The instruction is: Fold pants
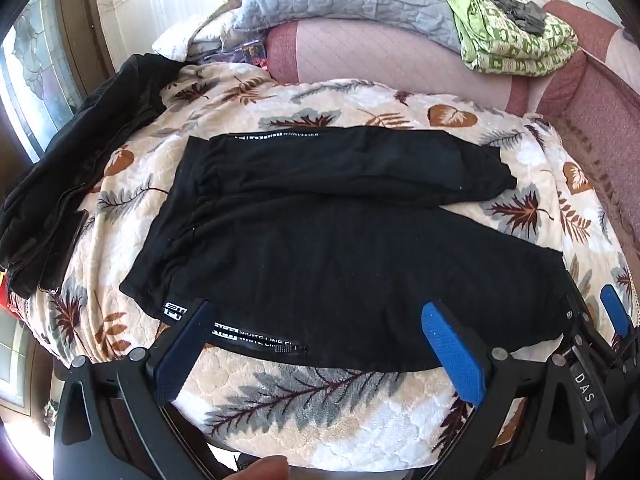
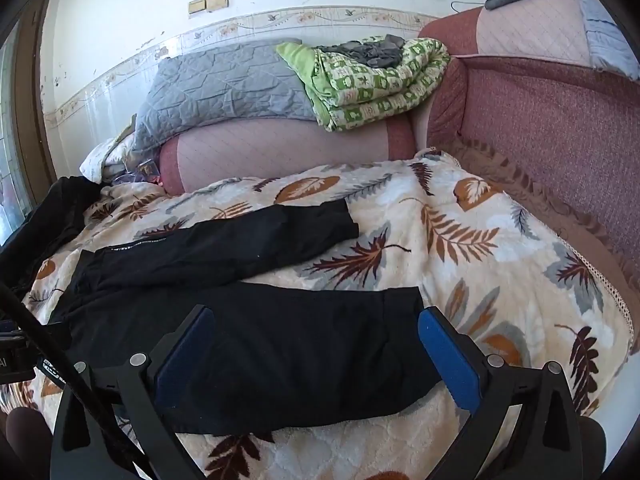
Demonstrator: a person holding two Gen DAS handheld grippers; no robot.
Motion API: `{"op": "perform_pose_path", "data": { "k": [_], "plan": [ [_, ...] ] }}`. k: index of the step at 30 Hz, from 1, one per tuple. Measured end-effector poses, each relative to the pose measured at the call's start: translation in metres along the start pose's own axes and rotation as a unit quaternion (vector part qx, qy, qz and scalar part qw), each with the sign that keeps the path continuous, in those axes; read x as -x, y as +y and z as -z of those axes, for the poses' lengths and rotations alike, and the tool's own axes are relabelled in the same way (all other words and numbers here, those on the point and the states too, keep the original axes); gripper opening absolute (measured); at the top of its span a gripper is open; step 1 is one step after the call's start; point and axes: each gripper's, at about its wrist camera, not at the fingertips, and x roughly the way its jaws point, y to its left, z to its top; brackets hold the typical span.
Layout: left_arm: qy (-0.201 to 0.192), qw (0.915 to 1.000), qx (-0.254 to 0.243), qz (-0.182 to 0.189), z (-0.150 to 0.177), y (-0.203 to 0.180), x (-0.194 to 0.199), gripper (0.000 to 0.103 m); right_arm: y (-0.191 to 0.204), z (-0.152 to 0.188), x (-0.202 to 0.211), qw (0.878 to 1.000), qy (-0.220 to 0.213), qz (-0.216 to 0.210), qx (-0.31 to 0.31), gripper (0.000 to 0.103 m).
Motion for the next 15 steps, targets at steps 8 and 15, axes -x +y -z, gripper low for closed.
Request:
{"op": "perform_pose_path", "data": {
  "k": [8,15],
  "plan": [
    [0.059,0.9982,0.001,0.009,0.007,-0.001,-0.046,0.103,0.002,0.014,-0.019,0.999,0.044,-0.006,0.006,0.103],
    [0.110,0.9939,-0.009,-0.006,0.036,0.005,-0.091,0.103,-0.006,0.031,-0.047,0.995,0.098,-0.002,0.001,0.103]
  ]
}}
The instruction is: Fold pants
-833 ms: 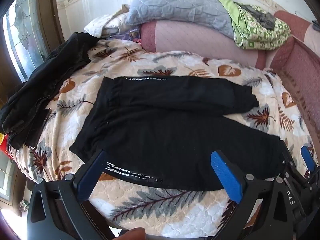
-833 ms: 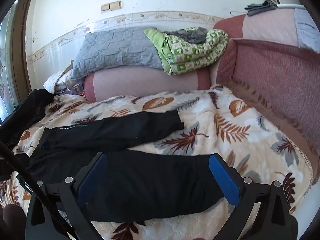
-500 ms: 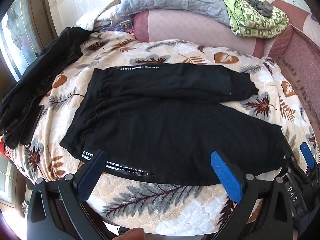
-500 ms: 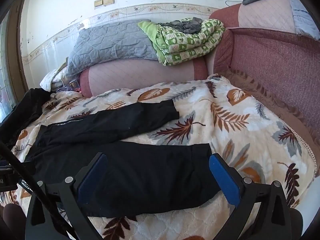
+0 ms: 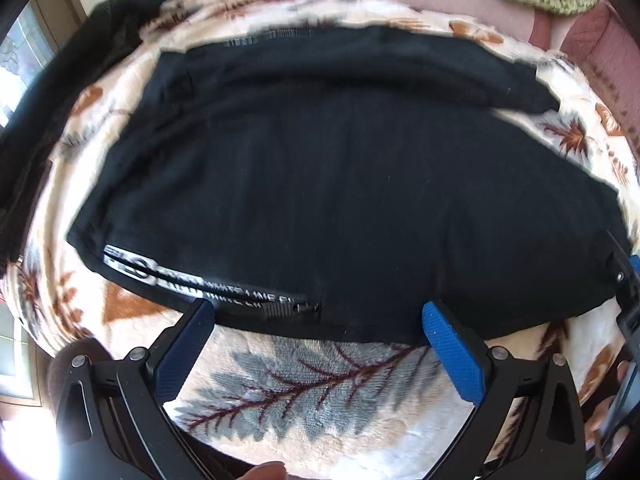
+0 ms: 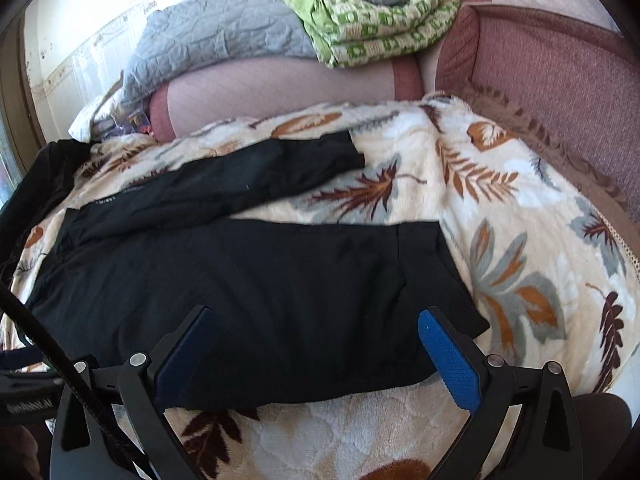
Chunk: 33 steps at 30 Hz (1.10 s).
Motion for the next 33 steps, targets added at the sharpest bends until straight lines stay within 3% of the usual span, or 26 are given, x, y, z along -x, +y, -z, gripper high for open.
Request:
{"op": "perform_pose_path", "data": {
  "k": [5,7,16,21,23,27,33],
  "plan": [
    [0.000,0.9998,0.016,0.013,0.010,0.007,-0.002,0.103,-0.004,0.009,-0.023,0.999,0.043,0.001,-0.009,0.103],
    [0.007,0.9989,0.037,0.027,0.006,0.014,-0.002,0.103,-0.001,0.012,-0.025,0.999,0.043,0.008,-0.002,0.103],
    [0.017,0.9989,0.030,0.031,0.000,0.016,0.007,0.103,0.004,0.017,-0.030,0.999,0.043,0.030,0.006,0.103],
    [-0.042,0.9984,0.038,0.011,-0.005,0.020,0.042,0.103,0.004,0.018,-0.028,0.999,0.038,0.024,0.017,0.103],
    [-0.079,0.9962,0.031,-0.019,-0.009,0.019,0.064,0.103,0.005,0.017,-0.023,0.999,0.040,0.027,0.024,0.103],
    [-0.137,0.9899,0.016,-0.030,-0.006,0.015,0.100,0.103,0.003,0.015,0.003,0.999,-0.013,0.035,0.011,0.103],
    [-0.172,0.9846,-0.001,-0.031,-0.008,-0.005,0.128,0.103,0.013,0.006,0.062,0.985,-0.162,0.059,0.030,0.103]
  ]
}}
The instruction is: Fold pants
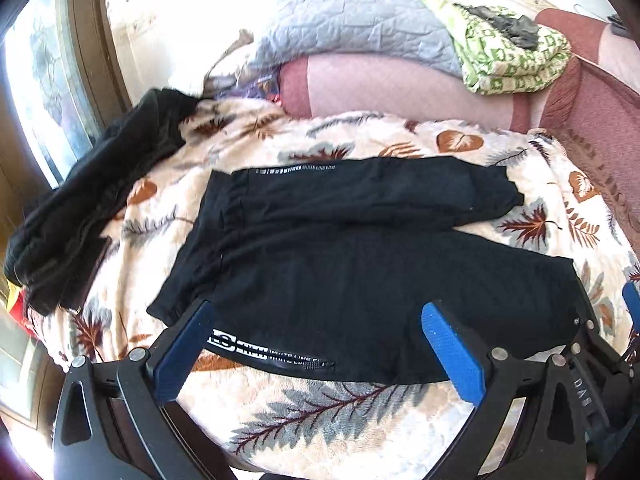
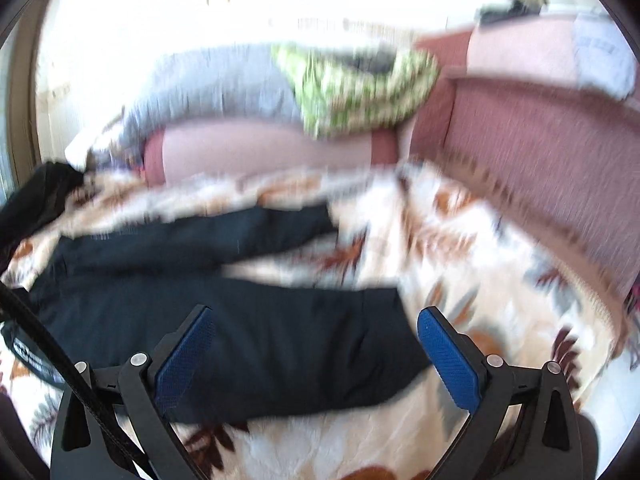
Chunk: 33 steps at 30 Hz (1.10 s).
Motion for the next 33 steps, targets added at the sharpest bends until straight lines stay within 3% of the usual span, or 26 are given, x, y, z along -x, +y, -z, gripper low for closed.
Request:
{"op": "perform_pose_path", "data": {
  "k": [1,4,20,33],
  "plan": [
    [-0.004,1.0000,-0.003,0.002,-0.003,-0.004,0.003,0.103,0.003,-0.001,0.005,1.000,-0.021,-0.004,0.009,0.103],
    [-0.011,0.9999,-0.002,0.012,-0.009,-0.004,0.005,0.103,0.014,-0.002,0.001,0.999,-0.002,-0.018,0.043,0.103],
    [-0.017,0.9996,-0.006,0.022,-0.009,-0.007,0.016,0.103,0.010,0.007,-0.001,0.998,0.039,-0.047,0.018,0.103],
    [-0.024,0.9994,-0.004,0.025,-0.005,-0.010,0.029,0.103,0.012,0.008,0.007,0.998,0.039,-0.056,0.019,0.103]
  ]
}}
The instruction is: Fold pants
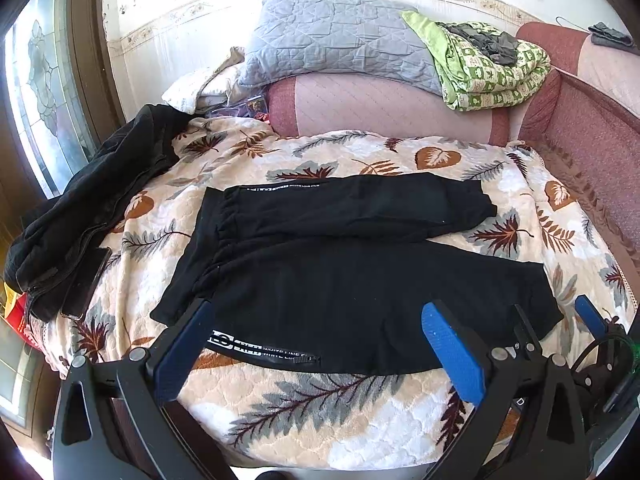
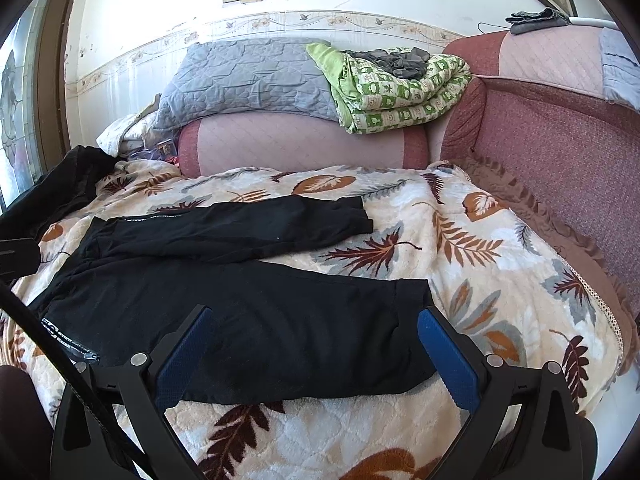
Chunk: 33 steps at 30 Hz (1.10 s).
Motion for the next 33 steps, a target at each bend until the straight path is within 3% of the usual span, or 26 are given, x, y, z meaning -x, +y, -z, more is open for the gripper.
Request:
{"op": "perform_pose_path", "data": {
  "k": [8,17,22,29,33],
  "plan": [
    [-0.010,0.9999,-0.003,0.007,0.004,-0.002,0.017,0.103,0.001,0.001,0.015,1.000,-0.006,-0.003,0.001,0.103],
    [-0.014,0.9988,0.021,0.041,0.016,0.013,0.031,0.103,0.004,0.003,0.044,1.000,-0.019,0.003,0.014,0.103],
    [-0.042,0.9968,0.039,0.055,0.012,0.027,0.041,0.103,0.016,-0.003,0.054,0.999,-0.025,-0.008,0.037,0.103],
    [-0.077,0.9957,0.044,0.028,-0.011,0.038,0.046,0.103,0.028,-0.019,0.051,0.998,-0.034,-0.030,0.046,0.103],
    [-0.072,0.9965,0.035,0.026,-0.021,0.040,0.033,0.103,0.026,-0.030,0.034,0.998,-0.027,-0.039,0.039,0.103]
  ]
}}
